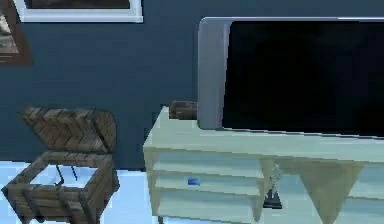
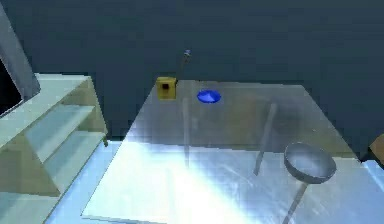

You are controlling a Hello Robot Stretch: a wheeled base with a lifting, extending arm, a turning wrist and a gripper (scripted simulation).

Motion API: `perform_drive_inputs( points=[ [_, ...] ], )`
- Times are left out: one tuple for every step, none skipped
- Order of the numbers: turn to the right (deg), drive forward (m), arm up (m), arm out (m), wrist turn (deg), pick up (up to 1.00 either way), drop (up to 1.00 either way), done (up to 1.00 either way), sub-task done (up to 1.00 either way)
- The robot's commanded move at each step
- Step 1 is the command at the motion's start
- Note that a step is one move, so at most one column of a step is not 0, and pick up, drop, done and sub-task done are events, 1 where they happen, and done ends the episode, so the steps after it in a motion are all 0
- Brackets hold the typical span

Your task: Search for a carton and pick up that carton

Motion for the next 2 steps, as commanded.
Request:
perform_drive_inputs(
  points=[
    [0.0,0.50,0.00,0.00,0.0,0.00,0.00,0.00,0.00],
    [45.0,0.00,0.00,0.00,0.0,0.00,0.00,0.00,0.00]
  ],
)
